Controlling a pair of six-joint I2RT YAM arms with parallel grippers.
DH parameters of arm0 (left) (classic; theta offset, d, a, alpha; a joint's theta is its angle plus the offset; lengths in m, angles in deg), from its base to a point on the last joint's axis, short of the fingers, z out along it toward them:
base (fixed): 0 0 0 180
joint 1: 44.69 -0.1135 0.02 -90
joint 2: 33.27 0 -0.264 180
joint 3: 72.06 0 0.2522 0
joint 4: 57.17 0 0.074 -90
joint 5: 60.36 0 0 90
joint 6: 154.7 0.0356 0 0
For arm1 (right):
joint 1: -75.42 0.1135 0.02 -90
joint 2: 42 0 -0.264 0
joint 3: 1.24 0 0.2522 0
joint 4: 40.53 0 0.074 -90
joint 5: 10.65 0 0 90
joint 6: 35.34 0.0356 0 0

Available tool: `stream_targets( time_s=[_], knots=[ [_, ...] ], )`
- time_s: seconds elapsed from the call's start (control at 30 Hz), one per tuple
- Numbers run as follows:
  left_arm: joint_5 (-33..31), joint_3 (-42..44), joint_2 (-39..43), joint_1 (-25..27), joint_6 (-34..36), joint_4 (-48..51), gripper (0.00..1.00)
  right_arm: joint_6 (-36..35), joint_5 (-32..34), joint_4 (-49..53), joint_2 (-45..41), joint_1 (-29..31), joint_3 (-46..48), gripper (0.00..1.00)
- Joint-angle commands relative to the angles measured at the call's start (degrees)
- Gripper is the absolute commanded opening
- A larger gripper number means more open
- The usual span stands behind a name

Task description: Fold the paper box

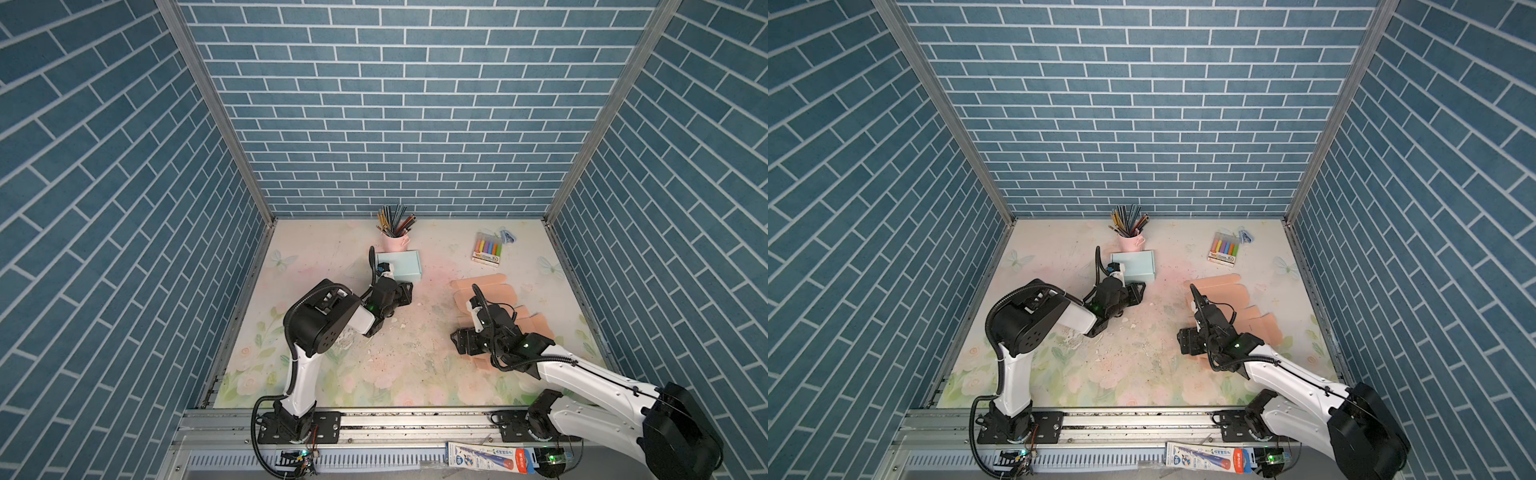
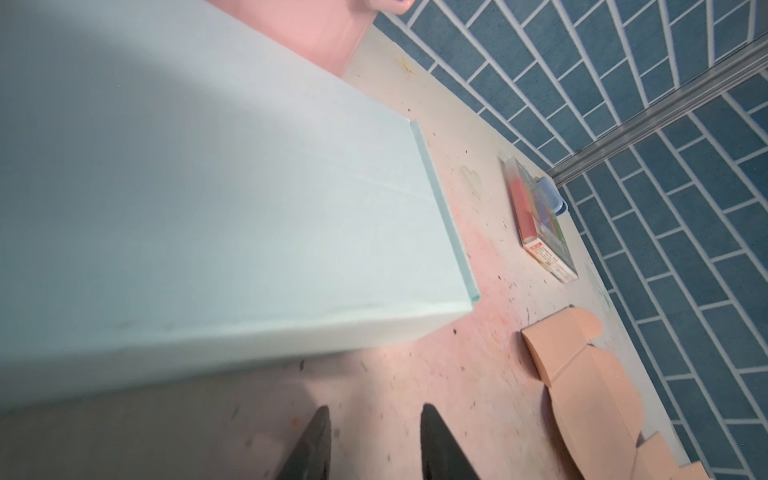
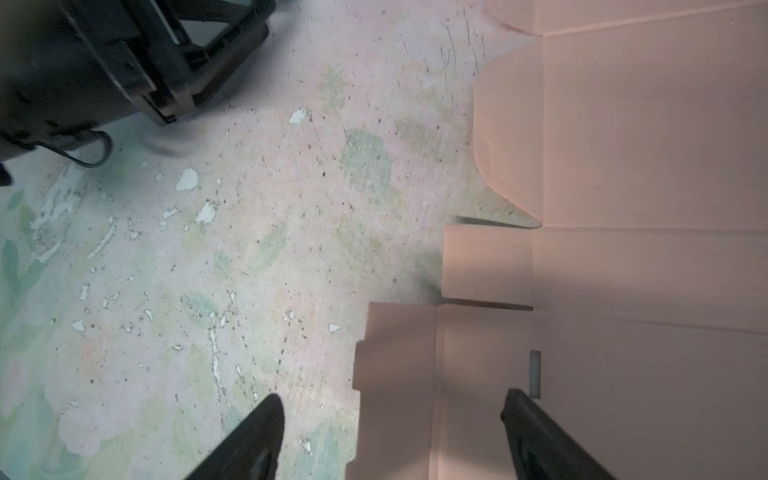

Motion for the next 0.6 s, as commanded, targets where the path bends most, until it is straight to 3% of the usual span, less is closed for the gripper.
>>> stream_targets(
  time_s=[0.0, 0.3, 0.57],
  knots=[
    [0.65, 4.68, 5.25, 0.2, 1.0, -0.68, 0.38, 2.24, 1.87, 2.44, 2.5, 1.42, -1.68, 0.84],
    [-1.85, 18.65, 27.0, 0.6, 2.59, 3.7, 0.43, 2.96, 7.03, 4.99, 8.94, 5.29, -4.08, 0.82],
    [-2.02, 22.67, 41.39, 0.37, 4.55, 12.29, 0.45, 3.84, 14.16, 10.02, 15.35, 9.65, -8.58, 0.67]
  ],
)
